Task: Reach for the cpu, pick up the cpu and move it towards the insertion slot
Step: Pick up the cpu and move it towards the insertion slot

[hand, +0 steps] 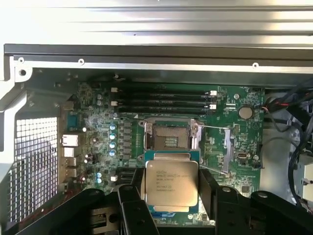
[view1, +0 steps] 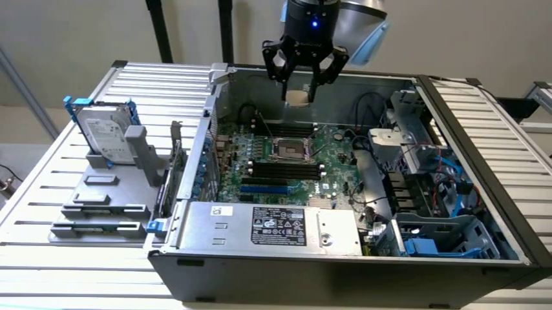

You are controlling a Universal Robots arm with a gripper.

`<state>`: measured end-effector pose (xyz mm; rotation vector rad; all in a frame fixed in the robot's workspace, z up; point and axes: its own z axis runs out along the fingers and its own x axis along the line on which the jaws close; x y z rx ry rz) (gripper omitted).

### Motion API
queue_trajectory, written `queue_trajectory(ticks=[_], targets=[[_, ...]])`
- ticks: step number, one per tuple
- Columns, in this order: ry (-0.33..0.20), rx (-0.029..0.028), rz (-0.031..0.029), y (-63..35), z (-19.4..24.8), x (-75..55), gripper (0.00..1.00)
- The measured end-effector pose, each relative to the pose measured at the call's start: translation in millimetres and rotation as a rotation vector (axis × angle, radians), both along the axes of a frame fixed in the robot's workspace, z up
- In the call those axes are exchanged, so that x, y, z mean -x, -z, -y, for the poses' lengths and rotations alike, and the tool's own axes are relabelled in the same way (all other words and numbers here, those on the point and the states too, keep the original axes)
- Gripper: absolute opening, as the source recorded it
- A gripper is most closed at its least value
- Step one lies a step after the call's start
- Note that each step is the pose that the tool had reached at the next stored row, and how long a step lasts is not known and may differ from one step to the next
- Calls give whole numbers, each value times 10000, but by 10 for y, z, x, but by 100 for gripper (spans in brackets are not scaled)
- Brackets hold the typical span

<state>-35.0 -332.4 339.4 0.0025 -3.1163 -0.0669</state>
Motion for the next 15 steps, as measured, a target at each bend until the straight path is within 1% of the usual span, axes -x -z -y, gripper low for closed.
queue_trajectory(ticks=[4,7,15], targets=[[21,2,1,2,-72,-31,54],[38,15,-1,2,-106,-53,54],[38,18,-5,2,-108,-60,54]])
